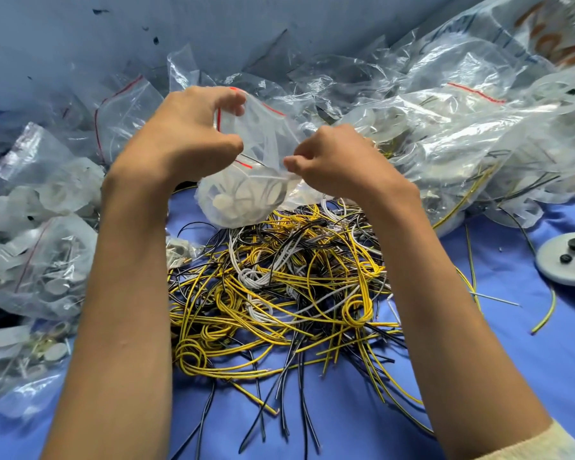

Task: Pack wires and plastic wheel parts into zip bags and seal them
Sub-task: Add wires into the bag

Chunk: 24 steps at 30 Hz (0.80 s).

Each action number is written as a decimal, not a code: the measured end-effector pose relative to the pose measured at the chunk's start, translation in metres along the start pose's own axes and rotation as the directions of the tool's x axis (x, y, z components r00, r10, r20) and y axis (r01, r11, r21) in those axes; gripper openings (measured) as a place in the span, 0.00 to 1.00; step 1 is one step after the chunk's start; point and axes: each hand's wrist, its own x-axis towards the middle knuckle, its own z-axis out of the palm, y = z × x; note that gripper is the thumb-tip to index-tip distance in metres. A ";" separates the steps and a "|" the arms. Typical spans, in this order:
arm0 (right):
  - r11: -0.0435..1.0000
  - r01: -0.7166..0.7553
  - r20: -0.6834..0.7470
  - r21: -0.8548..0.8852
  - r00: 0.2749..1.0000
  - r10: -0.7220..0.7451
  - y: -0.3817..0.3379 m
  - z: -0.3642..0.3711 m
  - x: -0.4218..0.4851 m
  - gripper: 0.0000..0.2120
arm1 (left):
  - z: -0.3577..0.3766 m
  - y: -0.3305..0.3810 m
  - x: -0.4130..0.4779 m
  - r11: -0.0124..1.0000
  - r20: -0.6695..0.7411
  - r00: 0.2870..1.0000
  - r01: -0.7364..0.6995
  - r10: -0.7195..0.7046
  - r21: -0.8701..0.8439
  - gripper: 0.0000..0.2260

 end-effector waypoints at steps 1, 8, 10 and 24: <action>0.999 0.022 0.021 0.024 1.000 -0.023 0.001 -0.002 0.000 0.16 | 0.001 -0.002 0.001 1.000 -0.003 1.000 0.006 -0.006 0.003 0.21; 0.993 0.101 0.132 0.069 0.985 -0.109 0.006 -0.007 -0.003 0.16 | 0.002 -0.005 0.006 0.999 -0.025 0.999 0.039 -0.039 0.002 0.19; 0.987 0.112 0.053 0.119 0.991 -0.119 0.003 -0.010 -0.003 0.15 | 0.001 -0.007 0.006 0.999 -0.028 0.999 0.038 -0.038 0.000 0.19; 0.999 0.036 0.418 -0.027 0.908 -0.022 0.021 -0.025 -0.008 0.14 | 0.000 -0.010 0.011 0.997 -0.120 0.990 0.079 -0.080 -0.012 0.18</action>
